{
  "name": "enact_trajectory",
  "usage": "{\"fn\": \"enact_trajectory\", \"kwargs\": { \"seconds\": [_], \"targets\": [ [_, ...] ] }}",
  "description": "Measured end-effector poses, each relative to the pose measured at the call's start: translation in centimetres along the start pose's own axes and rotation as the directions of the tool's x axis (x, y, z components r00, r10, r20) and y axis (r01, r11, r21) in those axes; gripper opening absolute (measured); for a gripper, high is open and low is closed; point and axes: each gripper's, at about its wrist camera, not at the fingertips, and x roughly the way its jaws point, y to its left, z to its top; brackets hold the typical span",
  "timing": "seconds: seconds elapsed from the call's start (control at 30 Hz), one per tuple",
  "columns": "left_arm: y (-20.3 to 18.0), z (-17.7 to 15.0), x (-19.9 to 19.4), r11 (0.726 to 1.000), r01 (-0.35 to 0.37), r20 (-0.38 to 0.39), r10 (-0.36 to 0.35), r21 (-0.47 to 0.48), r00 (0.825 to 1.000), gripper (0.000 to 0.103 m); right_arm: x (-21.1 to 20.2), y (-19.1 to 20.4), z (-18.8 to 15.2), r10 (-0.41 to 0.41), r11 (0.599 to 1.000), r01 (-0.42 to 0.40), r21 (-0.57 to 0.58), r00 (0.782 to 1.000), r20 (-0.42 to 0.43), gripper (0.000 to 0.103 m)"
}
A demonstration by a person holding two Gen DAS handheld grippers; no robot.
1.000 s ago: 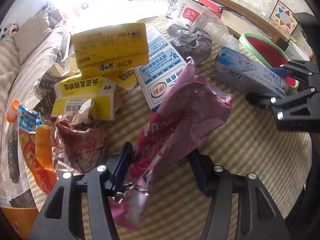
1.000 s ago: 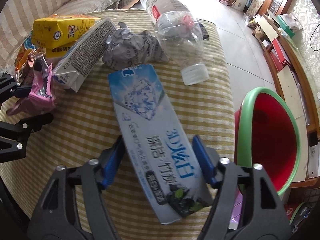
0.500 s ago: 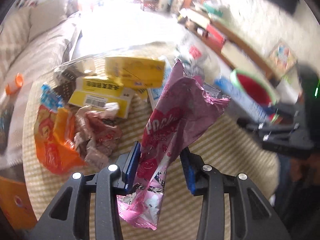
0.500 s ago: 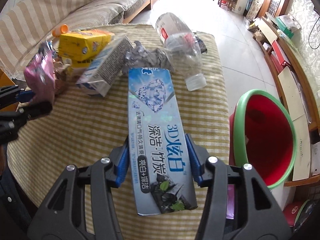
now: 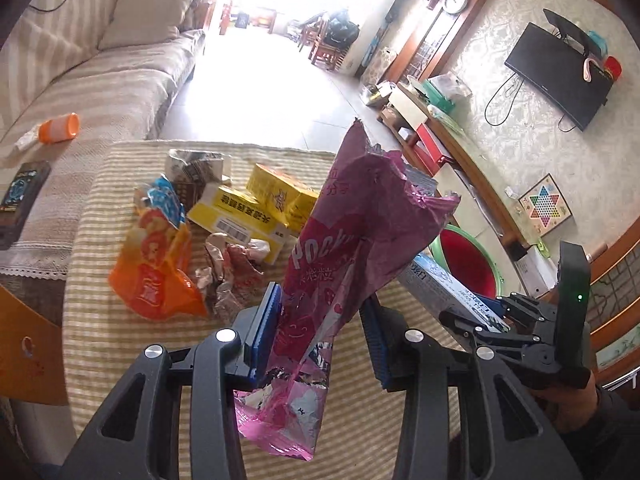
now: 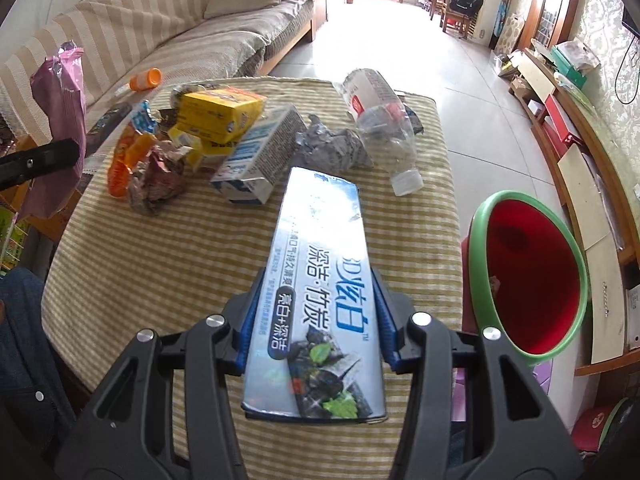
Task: Collect trash
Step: 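Lift both held items and carry them over the red bin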
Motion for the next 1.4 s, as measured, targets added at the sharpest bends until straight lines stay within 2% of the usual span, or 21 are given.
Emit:
{"fn": "enact_trajectory", "kwargs": {
  "seconds": [0.33, 0.77, 1.1, 1.4],
  "targets": [
    [-2.4, 0.4, -1.9, 0.999, -0.020, 0.034, 0.019, 0.046, 0.999, 0.038, -3.4, 1.1, 0.7, 0.023, 1.000, -0.023, -0.011, 0.997, 0.071, 0.047],
    [-6.1, 2.1, -1.1, 0.995, -0.050, 0.046, 0.046, 0.089, 0.998, 0.038, -5.5, -1.4, 2.0, 0.028, 0.999, -0.034, 0.042, 0.989, 0.147, 0.047],
    [-11.7, 3.9, 3.2, 0.988, -0.016, 0.001, 0.016, 0.157, 1.000, 0.038, -6.0, -7.2, 2.0, 0.020, 0.989, -0.047, 0.137, 0.981, 0.191, 0.047],
    [-18.8, 4.9, 9.1, 0.972, 0.056, -0.070, -0.041, 0.227, 0.997, 0.038, -6.3, -15.2, 0.7, -0.055, 0.965, 0.001, 0.261, 0.979, 0.198, 0.047]
  ]
}}
